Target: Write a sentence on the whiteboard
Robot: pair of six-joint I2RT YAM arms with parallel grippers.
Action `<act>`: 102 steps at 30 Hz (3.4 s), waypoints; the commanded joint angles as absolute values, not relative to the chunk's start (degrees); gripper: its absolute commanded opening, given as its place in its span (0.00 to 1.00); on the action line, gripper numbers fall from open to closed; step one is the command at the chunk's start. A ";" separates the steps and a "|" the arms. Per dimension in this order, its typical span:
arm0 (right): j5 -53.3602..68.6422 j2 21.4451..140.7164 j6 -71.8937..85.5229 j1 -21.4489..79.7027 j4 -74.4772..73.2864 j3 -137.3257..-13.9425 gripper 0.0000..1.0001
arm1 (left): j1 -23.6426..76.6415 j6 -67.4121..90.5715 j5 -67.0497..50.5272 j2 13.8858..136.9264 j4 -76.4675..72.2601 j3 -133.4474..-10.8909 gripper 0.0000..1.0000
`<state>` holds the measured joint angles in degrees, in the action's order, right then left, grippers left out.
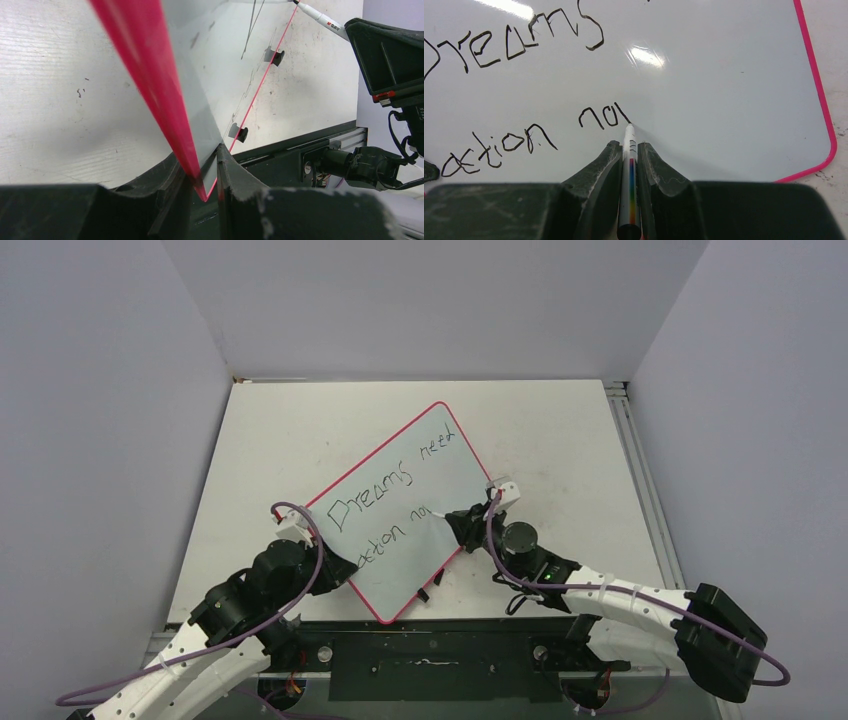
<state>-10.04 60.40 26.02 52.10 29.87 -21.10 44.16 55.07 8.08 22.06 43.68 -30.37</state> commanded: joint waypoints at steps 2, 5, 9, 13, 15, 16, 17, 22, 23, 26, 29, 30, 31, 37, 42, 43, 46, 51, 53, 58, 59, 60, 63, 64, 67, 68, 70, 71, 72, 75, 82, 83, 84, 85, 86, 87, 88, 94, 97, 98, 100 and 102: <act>-11.38 59.83 25.70 51.76 30.38 -21.76 0.05 | 43.99 54.93 10.03 21.98 44.12 -31.46 0.11; -11.76 60.60 25.05 51.71 31.28 -22.84 0.05 | 43.96 54.93 10.02 22.02 44.12 -31.46 0.11; -12.29 61.63 24.14 51.69 32.58 -23.88 0.05 | 43.98 54.93 10.02 22.05 44.12 -31.46 0.11; -12.44 62.76 23.68 51.58 33.98 -24.61 0.05 | 43.95 54.93 9.98 22.06 44.12 -31.46 0.11; -12.38 63.29 23.42 51.41 34.30 -25.05 0.05 | 44.01 54.93 10.02 22.15 44.12 -31.46 0.11; -12.17 63.61 23.27 51.42 34.55 -25.25 0.05 | 43.96 54.93 10.02 22.15 44.12 -31.46 0.11; -12.09 63.89 23.12 51.34 34.71 -25.46 0.05 | 43.98 54.93 10.04 22.19 44.12 -31.46 0.11; -11.66 65.10 22.81 51.23 35.20 -26.19 0.05 | 43.97 54.93 10.10 22.06 44.12 -31.46 0.11; -11.66 65.07 22.84 51.22 35.13 -26.13 0.05 | 43.95 54.93 10.11 22.14 44.12 -31.46 0.11; -11.84 64.67 23.00 51.23 34.85 -25.65 0.05 | 44.01 54.93 10.11 21.97 44.11 -31.46 0.11; -12.12 63.75 23.46 51.23 34.26 -24.75 0.05 | 44.03 54.93 10.11 21.97 44.12 -31.46 0.11; -12.14 63.32 23.69 51.16 34.01 -24.33 0.05 | 44.03 54.93 10.11 21.97 44.12 -31.46 0.11; -12.22 62.93 23.91 51.18 33.54 -23.96 0.05 | 44.00 54.93 10.16 21.97 44.12 -31.46 0.11; -12.79 60.72 25.17 51.19 31.85 -21.33 0.05 | 43.96 54.93 10.11 21.89 44.12 -31.46 0.11; -13.27 59.98 25.70 51.23 31.32 -20.05 0.05 | 43.96 54.93 10.11 21.79 44.12 -31.46 0.11; -13.46 60.03 25.60 51.11 31.34 -20.08 0.05 | 43.97 54.93 10.11 21.82 44.11 -31.46 0.11; -13.60 60.65 25.08 51.15 31.88 -20.78 0.05 | 43.95 54.93 10.12 21.88 44.12 -31.46 0.11; -14.22 62.01 24.19 51.13 33.61 -22.13 0.05 | 43.99 54.93 10.11 21.94 44.12 -31.46 0.11; -14.68 62.59 23.94 51.15 34.39 -22.59 0.05 | 43.97 54.93 10.11 21.93 44.12 -31.46 0.11; -15.37 63.57 23.40 51.13 36.55 -23.19 0.05 | 43.96 54.93 10.13 21.88 44.08 -31.46 0.11; -15.51 63.74 23.34 51.05 36.88 -23.28 0.05 | 43.99 54.93 10.11 21.96 44.12 -31.46 0.11; -15.52 63.88 23.25 51.06 37.14 -23.39 0.05 | 44.00 54.93 10.11 21.97 44.12 -31.44 0.11; -15.28 64.68 22.90 50.98 37.76 -23.95 0.05 | 44.00 54.93 10.06 21.97 44.12 -31.46 0.11; -15.04 65.10 22.80 50.83 38.12 -24.05 0.05 | 44.00 54.93 10.04 21.97 44.08 -31.44 0.11; -14.34 66.46 22.39 50.71 38.90 -24.98 0.05 | 43.98 54.93 10.02 21.97 44.11 -31.46 0.11; -14.21 66.88 22.20 50.67 39.12 -25.29 0.05 | 44.02 54.93 10.02 21.97 44.09 -31.46 0.11; -13.91 67.72 22.07 50.54 39.68 -25.86 0.05 | 44.03 54.93 10.13 21.97 44.11 -31.46 0.11; -13.81 68.08 21.97 50.58 39.83 -26.11 0.05 | 43.96 54.93 10.10 21.97 44.12 -31.45 0.11; -13.70 68.35 21.85 50.54 39.93 -26.35 0.05 | 43.97 54.93 10.06 21.97 44.08 -31.42 0.11; -13.59 68.25 21.99 50.56 39.83 -26.37 0.05 | 43.95 54.93 10.11 21.97 44.12 -31.46 0.11; -14.34 61.28 22.64 50.70 35.68 -24.69 0.05 | 43.97 54.93 10.24 21.97 44.12 -31.46 0.11; -14.80 59.73 22.92 50.71 34.58 -24.35 0.05 | 43.97 54.93 10.27 21.97 44.12 -31.46 0.11; -15.37 57.56 23.12 50.61 33.49 -23.95 0.05 | 43.97 54.93 10.28 21.97 44.07 -31.46 0.11; -15.63 56.30 23.39 50.61 32.16 -23.71 0.05 | 43.95 54.93 10.28 21.98 44.09 -31.46 0.11; -16.17 55.43 23.40 50.50 31.00 -23.38 0.05 | 43.97 54.96 10.28 21.97 44.12 -31.45 0.11; -16.50 54.88 23.15 50.49 30.02 -23.11 0.05 | 43.99 54.99 10.28 21.97 44.08 -31.40 0.11; -16.83 54.74 22.89 50.47 29.25 -22.97 0.05 | 43.96 54.97 10.21 21.99 44.05 -31.38 0.11; -15.24 56.82 22.14 50.07 29.37 -22.00 0.05 | 43.97 54.93 10.11 22.05 44.01 -31.38 0.11; -14.53 58.55 22.47 50.03 30.73 -21.86 0.05 | 43.98 54.93 10.19 21.99 44.12 -31.46 0.11; -14.29 59.04 22.57 49.95 31.23 -21.82 0.05 | 43.99 54.93 10.20 21.98 44.16 -31.46 0.11; -13.95 59.95 22.70 49.93 32.39 -21.86 0.05 | 43.95 55.02 10.21 21.89 44.21 -31.46 0.11; -13.64 60.62 22.83 49.97 33.04 -21.80 0.05 | 43.96 55.02 10.20 21.88 44.21 -31.46 0.11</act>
<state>-14.70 59.75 22.74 50.26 28.77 -21.61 44.16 55.11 7.68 21.89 43.46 -30.37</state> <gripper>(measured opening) 0.149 0.188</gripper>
